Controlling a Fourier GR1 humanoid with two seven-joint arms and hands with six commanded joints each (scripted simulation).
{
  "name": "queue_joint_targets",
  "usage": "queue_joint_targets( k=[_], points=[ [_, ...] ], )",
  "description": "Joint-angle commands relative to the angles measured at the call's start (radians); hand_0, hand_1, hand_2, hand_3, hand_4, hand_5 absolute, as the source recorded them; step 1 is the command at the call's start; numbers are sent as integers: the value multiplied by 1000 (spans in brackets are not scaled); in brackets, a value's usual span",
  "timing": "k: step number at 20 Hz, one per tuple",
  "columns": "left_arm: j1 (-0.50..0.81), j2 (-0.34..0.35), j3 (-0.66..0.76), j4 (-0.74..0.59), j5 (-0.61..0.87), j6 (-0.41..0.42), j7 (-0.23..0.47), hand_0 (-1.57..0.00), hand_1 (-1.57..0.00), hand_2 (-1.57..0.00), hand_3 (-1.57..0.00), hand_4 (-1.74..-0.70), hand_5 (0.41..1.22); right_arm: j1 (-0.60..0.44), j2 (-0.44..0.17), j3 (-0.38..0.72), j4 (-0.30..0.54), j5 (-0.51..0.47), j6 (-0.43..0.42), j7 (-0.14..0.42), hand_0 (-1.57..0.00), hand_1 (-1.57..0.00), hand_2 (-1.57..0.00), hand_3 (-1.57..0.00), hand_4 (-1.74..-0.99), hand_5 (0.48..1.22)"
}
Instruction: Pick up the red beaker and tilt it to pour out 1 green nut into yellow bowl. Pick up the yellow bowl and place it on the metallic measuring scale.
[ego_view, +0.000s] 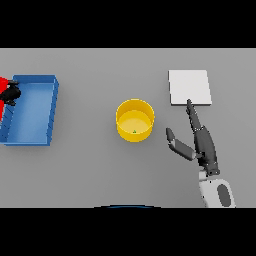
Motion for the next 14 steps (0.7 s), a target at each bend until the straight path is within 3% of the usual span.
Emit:
queue_joint_targets(
  k=[1, 2, 3, 4, 6, 9, 14],
  points=[
    [8, 7, -10, -26, 16, -19, -11, -1571, -1571, -1571, -1368, -1493, 827, 1, 1, 2, -1, 3, -2, -6, 1, 1, 1, 1, -1165, 675],
    [19, 37, -23, -56, 14, -66, -31, -1571, -1545, -1489, -1238, -1311, 774, 4, -5, 0, -4, 6, -3, -6, 1, 1, 1, 1, -1163, 671],
    [25, 51, -34, -84, 14, -101, -58, -1495, -1380, -1311, -1098, -1155, 740, -3, -6, 0, -4, 5, -2, 2, 1, 1, 1, 1, -1159, 669],
    [46, 61, -31, -113, 42, -146, -92, -1253, -1104, -1049, -884, -1031, 714, -3, -5, 3, 4, 15, -7, -2, 1, 1, 1, 1, -1161, 669],
    [65, 78, -23, -128, 78, -204, -101, -802, -706, -671, -565, -870, 682, 8, 2, 6, 0, 9, -7, -15, 1, 1, 1, 1, -1156, 673],
    [55, 98, -58, -111, 31, -244, -98, -410, -361, -343, -289, -762, 651, 16, -5, 4, -11, -2, 4, -24, 1, 1, 1, 1, -1145, 685],
    [25, 64, -74, -56, -19, -205, -113, -134, -118, -112, -94, -715, 647, 15, -10, 7, -15, 13, 1, -1, 1, 1, 1, 1, -1173, 688]
  ],
)
